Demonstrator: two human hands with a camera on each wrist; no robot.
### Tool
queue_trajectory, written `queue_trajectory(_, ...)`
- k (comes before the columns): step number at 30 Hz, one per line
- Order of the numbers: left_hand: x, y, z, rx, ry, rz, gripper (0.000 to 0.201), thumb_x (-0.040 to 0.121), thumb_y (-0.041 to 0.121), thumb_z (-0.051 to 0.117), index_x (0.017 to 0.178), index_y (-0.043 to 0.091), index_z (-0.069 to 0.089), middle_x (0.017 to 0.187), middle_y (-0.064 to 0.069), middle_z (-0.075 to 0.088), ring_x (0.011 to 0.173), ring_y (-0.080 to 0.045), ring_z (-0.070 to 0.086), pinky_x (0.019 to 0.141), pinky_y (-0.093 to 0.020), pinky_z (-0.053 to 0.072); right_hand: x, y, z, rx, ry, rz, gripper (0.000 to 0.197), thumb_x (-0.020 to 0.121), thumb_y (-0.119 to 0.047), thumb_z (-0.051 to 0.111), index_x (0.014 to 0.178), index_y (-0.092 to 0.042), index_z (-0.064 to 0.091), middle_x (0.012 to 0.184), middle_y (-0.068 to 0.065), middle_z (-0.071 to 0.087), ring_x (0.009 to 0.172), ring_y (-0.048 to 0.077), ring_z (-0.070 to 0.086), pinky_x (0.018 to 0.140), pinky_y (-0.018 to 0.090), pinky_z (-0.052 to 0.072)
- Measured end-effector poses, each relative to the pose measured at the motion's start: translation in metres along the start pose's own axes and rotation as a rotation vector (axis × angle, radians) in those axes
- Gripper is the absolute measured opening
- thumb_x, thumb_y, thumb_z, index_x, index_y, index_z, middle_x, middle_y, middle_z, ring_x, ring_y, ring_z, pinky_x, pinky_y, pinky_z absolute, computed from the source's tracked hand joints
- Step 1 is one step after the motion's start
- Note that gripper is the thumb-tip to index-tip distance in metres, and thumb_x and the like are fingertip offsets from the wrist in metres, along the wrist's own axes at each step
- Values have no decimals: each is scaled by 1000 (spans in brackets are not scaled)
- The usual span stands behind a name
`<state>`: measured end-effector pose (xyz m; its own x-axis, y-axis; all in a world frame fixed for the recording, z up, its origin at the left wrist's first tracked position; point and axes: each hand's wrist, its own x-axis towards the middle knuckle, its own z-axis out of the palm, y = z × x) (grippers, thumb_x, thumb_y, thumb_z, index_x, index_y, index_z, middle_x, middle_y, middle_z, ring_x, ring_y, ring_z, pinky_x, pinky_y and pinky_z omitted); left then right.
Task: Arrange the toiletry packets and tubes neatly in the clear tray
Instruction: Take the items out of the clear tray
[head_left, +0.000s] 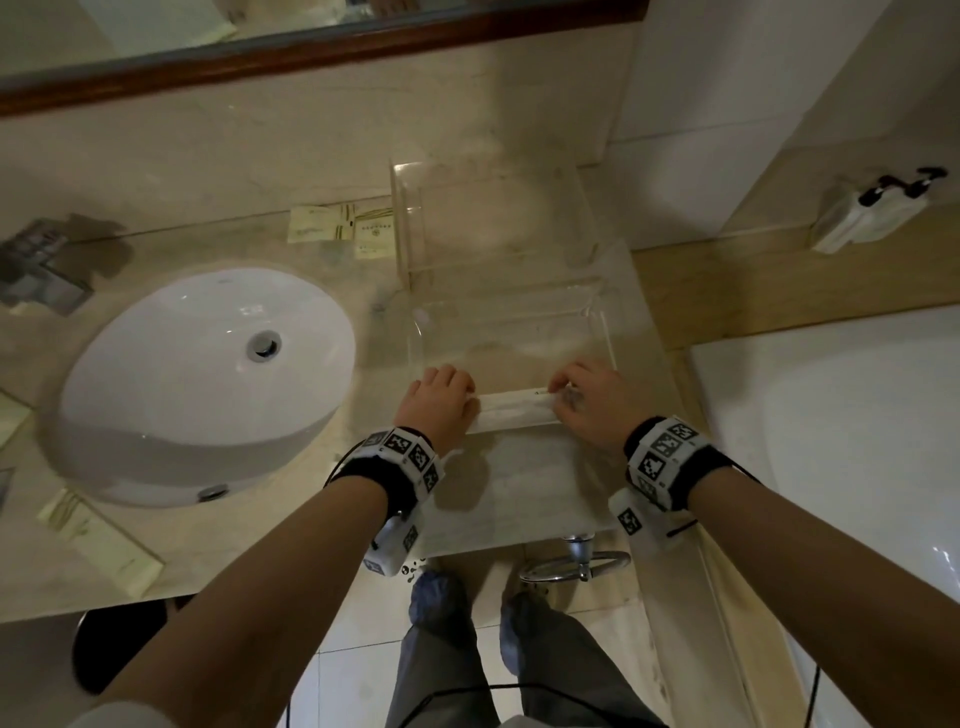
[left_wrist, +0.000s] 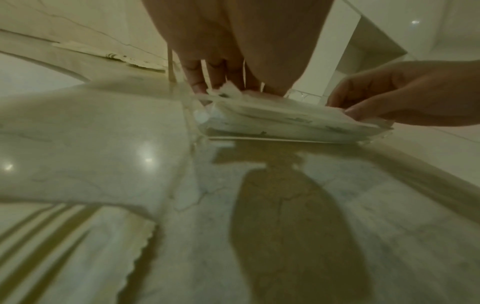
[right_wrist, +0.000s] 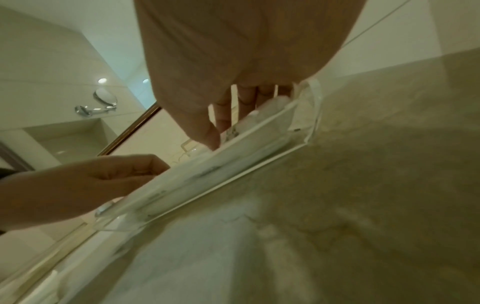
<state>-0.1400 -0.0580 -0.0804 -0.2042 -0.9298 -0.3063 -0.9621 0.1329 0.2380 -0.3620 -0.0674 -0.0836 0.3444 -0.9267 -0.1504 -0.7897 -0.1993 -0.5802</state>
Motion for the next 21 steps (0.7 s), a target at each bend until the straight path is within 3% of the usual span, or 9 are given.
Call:
queue_trajectory(3, -1, 1, 2, 7, -35, -6, 33, 99, 32, 35, 121, 14, 52, 124, -5, 51, 115, -25, 47, 98, -35, 37, -2, -3, -5, -10, -52, 28, 17, 90, -21, 55, 101, -10, 62, 106, 6, 59, 100, 22, 52, 89, 33, 42)
queue_trajectory(7, -4, 1, 3, 39, -48, 8, 34, 100, 33, 33, 119, 14, 54, 122, -5, 53, 114, -24, 49, 97, -34, 35, -4, -4, -5, -30, -108, 47, 17, 89, -25, 55, 101, -14, 60, 103, 4, 59, 96, 20, 53, 89, 38, 47)
queue_trajectory(12, -8, -2, 3, -2, 28, 15, 33, 100, 31, 33, 117, 14, 56, 120, -6, 54, 112, -25, 49, 96, -35, 37, -1, -9, -5, -40, -45, 95, 25, 90, -24, 54, 112, -12, 59, 110, 4, 55, 102, 21, 52, 91, 32, 43)
queue_trajectory(17, -14, -6, -5, -116, 181, 39, 29, 98, 24, 41, 113, 8, 59, 115, -9, 58, 107, -28, 52, 91, -35, 39, 3, -20, 0, -70, 19, 38, 21, 86, -16, 58, 105, -7, 63, 110, 10, 59, 105, 28, 54, 89, 33, 41)
queue_trajectory(21, -21, -15, -24, -308, 173, -51, 27, 97, 20, 41, 113, 7, 57, 110, -10, 61, 101, -25, 55, 87, -32, 42, 13, -50, -1, -30, 44, -13, 24, 86, -16, 52, 105, -5, 62, 109, 10, 59, 102, 26, 53, 89, 34, 39)
